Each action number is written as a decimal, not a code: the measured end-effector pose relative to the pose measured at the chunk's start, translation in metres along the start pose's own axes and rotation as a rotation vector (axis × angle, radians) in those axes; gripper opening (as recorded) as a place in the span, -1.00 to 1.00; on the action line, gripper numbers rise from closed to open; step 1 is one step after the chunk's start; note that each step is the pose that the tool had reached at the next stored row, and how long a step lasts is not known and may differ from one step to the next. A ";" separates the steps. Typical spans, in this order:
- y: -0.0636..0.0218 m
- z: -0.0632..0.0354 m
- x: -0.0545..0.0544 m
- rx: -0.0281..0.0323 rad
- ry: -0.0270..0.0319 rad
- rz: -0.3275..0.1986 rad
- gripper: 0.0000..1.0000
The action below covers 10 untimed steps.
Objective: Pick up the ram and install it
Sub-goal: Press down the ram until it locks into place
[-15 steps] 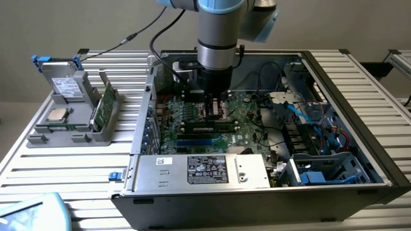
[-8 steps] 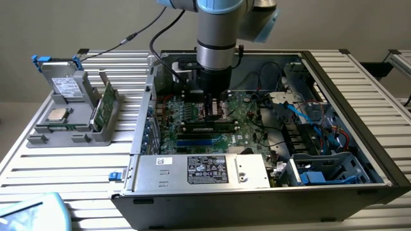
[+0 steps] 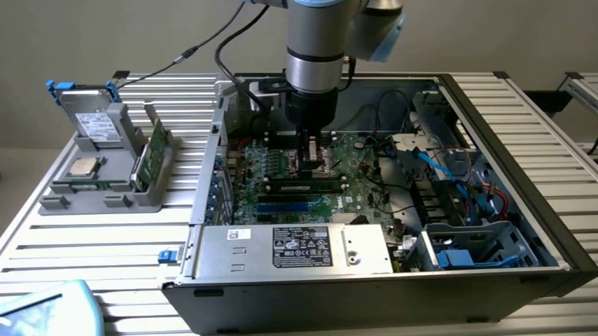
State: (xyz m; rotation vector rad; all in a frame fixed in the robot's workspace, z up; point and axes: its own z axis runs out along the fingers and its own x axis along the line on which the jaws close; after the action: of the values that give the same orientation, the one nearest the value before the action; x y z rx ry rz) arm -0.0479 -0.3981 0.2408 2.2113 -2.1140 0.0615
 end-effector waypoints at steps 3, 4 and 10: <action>-0.0011 -0.0016 0.002 -0.0002 -0.0044 0.000 -0.79; -0.0020 -0.0018 0.004 -0.0005 -0.0066 0.000 -0.79; -0.0047 -0.0018 0.007 -0.0011 -0.0130 -0.001 -0.79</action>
State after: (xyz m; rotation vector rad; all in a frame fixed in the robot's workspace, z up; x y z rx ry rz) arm -0.0428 -0.4050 0.2431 2.2178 -2.1195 0.0462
